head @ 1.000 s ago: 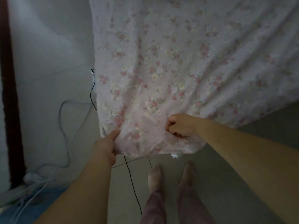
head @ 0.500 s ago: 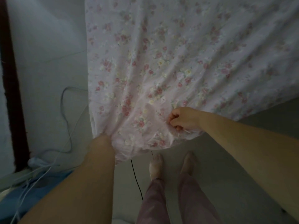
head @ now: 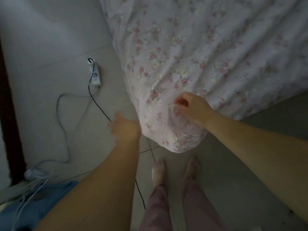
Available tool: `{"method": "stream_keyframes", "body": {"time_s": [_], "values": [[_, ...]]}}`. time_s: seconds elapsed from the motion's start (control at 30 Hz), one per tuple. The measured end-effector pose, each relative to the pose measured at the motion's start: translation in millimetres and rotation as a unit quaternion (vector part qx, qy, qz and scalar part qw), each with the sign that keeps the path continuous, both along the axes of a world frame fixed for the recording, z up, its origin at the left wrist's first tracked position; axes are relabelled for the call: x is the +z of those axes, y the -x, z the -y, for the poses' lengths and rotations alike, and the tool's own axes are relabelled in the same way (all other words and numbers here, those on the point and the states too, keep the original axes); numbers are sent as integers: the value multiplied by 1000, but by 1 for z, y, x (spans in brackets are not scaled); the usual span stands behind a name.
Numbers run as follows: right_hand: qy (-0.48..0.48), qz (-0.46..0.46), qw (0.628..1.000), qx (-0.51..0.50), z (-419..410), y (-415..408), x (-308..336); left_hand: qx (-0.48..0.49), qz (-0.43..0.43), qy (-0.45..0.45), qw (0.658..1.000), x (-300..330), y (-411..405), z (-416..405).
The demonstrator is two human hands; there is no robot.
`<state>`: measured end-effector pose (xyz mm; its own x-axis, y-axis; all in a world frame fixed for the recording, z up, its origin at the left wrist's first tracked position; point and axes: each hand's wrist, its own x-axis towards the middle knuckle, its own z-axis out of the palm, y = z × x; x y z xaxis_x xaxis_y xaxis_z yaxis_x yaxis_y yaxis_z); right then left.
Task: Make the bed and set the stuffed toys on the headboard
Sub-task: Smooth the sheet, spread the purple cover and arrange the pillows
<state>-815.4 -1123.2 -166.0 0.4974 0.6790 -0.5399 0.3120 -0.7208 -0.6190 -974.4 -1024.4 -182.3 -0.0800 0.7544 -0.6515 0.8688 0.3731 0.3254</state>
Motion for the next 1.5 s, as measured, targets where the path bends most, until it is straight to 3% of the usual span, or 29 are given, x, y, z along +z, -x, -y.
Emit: {"method": "stream_keyframes", "body": {"time_s": [0.07, 0.17, 0.23, 0.33, 0.47, 0.5, 0.57, 0.6, 0.67, 0.73, 0.83, 1.03, 1.13, 1.27, 1.37, 1.5], "values": [[-15, 127, 992, 13, -2, -13, 1, -159, 64, -46, 984, 3, -27, 1], [73, 248, 956, 136, 4, -30, -3, -360, 95, -20, 928, 9, -61, 20], [151, 257, 933, 200, 16, -28, -9, -479, 68, 21, 875, 13, -71, 34], [161, 254, 916, 264, 50, -14, -21, -557, 8, 33, 830, 7, -68, 54], [190, 101, 928, 303, 91, -9, -22, -640, -27, 58, 766, 7, -64, 59], [181, 94, 945, 255, 100, -11, -22, -632, -19, 63, 772, 8, -65, 61], [154, 78, 985, 23, 116, -21, -22, -602, 16, 22, 798, 9, -69, 63], [147, 87, 981, -95, 124, -29, -25, -600, 34, -21, 799, 9, -73, 65], [153, 77, 953, -252, 133, -47, -30, -619, 53, -79, 780, 10, -81, 70], [124, -32, 920, -372, 134, -62, -33, -654, 25, -71, 753, 11, -92, 80], [57, -193, 833, -515, 129, -80, -36, -699, -56, -36, 712, 13, -111, 97], [-34, -302, 723, -621, 122, -96, -49, -685, -70, -32, 724, 11, -141, 98], [-10, -317, 722, -615, 135, -96, -53, -652, -61, 2, 755, 13, -154, 100], [-3, -306, 749, -588, 155, -98, -56, -615, -62, 35, 785, 18, -169, 98], [-42, -346, 717, -604, 164, -101, -56, -630, -61, 66, 772, 14, -176, 97], [-123, -433, 630, -633, 163, -106, -48, -679, -59, 114, 723, 9, -185, 101]]}}
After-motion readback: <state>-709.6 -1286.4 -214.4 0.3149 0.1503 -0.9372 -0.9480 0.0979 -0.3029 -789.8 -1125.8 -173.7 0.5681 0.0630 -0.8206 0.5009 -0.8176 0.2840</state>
